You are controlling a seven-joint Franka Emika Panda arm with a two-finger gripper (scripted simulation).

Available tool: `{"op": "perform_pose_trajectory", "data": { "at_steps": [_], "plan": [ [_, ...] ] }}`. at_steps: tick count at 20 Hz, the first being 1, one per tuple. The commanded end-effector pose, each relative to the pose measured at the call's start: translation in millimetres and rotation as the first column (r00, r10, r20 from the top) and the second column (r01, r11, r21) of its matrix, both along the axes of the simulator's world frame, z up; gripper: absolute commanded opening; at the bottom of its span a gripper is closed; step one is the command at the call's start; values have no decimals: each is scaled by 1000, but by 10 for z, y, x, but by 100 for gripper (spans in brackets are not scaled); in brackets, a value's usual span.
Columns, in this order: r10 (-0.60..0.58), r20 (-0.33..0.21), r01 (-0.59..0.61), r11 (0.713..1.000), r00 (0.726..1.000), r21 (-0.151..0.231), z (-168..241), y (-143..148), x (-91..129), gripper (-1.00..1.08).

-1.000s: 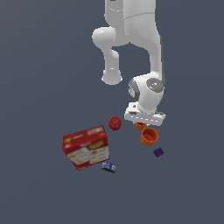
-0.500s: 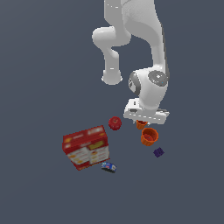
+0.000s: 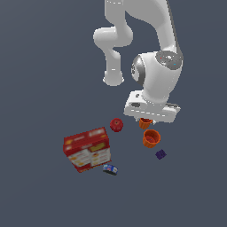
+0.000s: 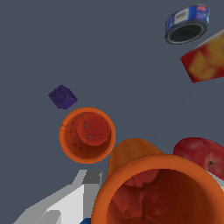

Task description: Pick up a designated object from a clutter of objects.

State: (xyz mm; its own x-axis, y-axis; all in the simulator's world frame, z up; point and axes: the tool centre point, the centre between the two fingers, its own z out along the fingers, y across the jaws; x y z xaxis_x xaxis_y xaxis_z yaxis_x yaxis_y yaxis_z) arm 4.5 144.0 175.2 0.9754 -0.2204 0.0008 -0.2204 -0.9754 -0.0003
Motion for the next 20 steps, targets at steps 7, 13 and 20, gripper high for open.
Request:
{"op": "perform_pose_trajectory", "data": {
  "at_steps": [7,13,20],
  "plan": [
    [0,0,0,1000,1000,0,798,-133,358,-100],
    [0,0,0,1000,1000,0,1304,-216,597,-100],
    [1,0,-1,1000,1000,0,1779,-289,834,-100]
  ]
}}
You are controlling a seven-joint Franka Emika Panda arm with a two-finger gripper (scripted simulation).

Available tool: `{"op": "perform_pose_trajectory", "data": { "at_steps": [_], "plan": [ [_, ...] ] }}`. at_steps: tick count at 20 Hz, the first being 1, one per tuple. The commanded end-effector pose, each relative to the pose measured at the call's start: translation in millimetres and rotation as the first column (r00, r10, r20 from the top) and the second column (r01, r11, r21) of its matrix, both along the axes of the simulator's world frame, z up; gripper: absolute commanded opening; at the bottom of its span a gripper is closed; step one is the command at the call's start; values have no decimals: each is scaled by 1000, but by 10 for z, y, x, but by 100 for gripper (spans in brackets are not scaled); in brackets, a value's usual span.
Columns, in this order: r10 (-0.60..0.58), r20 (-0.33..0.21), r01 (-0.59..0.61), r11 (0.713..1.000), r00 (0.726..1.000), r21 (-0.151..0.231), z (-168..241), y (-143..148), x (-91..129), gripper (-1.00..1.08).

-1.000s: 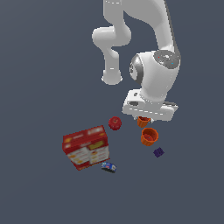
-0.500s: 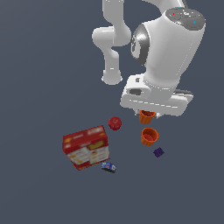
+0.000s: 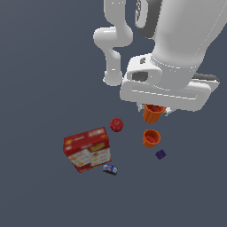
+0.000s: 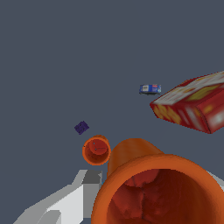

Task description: Pick up a designated object from a clutter of objects.

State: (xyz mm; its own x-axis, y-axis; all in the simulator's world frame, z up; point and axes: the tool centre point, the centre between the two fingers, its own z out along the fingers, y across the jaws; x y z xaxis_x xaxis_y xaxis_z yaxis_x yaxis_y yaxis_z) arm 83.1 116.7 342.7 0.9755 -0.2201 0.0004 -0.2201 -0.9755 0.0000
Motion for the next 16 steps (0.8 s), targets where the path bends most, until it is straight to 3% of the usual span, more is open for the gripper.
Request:
{"op": "perform_pose_trajectory", "data": {
  "at_steps": [1,16],
  "plan": [
    [0,0,0,1000,1000,0,165,-25,78,-100],
    [1,0,-1,1000,1000,0,858,-126,443,-100]
  ]
}}
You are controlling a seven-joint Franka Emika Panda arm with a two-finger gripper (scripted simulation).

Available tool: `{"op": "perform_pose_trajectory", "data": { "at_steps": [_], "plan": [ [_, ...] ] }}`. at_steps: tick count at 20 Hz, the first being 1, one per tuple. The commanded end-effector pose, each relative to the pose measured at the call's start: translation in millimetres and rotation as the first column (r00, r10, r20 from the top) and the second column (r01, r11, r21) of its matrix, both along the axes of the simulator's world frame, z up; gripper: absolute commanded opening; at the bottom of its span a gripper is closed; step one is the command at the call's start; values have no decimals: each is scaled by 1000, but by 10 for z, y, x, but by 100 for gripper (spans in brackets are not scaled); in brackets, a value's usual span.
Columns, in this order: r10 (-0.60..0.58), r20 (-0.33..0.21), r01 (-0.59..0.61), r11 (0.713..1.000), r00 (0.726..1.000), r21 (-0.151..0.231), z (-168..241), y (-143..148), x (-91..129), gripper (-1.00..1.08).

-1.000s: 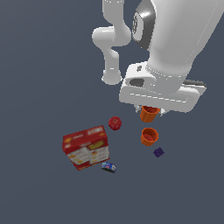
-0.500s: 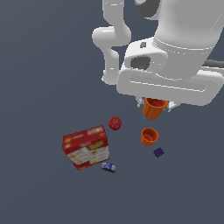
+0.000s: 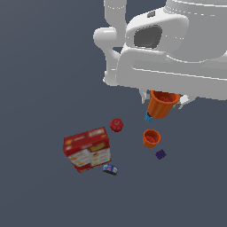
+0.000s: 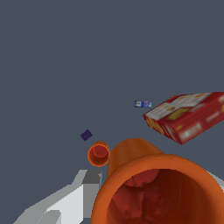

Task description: Pick up a designated object from a clutter of objects.

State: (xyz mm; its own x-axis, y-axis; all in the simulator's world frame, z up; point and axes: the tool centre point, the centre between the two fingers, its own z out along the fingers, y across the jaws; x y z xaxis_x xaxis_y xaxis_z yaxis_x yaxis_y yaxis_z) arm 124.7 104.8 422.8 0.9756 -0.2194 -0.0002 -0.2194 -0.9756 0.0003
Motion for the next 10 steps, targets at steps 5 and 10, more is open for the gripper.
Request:
{"op": "perform_pose_trajectory", "data": {
  "at_steps": [5,10],
  "plan": [
    [0,0,0,1000,1000,0,171,-22,93,-100],
    [0,0,0,1000,1000,0,234,-29,130,-100]
  ]
}}
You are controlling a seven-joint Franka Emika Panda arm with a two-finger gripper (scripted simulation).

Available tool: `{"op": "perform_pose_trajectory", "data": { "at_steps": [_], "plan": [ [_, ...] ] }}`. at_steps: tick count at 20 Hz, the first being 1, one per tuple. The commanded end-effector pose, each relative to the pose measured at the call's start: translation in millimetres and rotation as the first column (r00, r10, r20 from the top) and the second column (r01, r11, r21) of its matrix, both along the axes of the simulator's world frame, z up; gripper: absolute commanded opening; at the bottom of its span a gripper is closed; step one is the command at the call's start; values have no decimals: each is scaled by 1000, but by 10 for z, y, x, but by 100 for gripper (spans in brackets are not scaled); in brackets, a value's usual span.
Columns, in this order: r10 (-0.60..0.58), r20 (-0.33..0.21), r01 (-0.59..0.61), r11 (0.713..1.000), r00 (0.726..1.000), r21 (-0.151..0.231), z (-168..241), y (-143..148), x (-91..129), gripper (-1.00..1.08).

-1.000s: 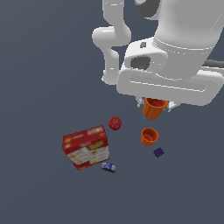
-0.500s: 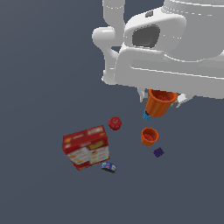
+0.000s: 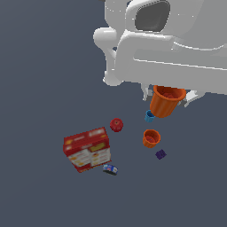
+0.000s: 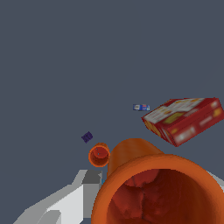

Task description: Pick up a designated object from a clutter of objects.

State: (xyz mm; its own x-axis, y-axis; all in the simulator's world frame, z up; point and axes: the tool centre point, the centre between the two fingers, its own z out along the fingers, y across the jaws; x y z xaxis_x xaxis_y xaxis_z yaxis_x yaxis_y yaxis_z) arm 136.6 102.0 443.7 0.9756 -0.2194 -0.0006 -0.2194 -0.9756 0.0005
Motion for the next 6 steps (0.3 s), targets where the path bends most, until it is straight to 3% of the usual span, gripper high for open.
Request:
{"op": "perform_pose_trajectory", "data": {
  "at_steps": [1,6],
  "plan": [
    [0,1,0,1000,1000,0,31,-2,16,-100],
    [0,1,0,1000,1000,0,46,-8,28,-100]
  ]
}}
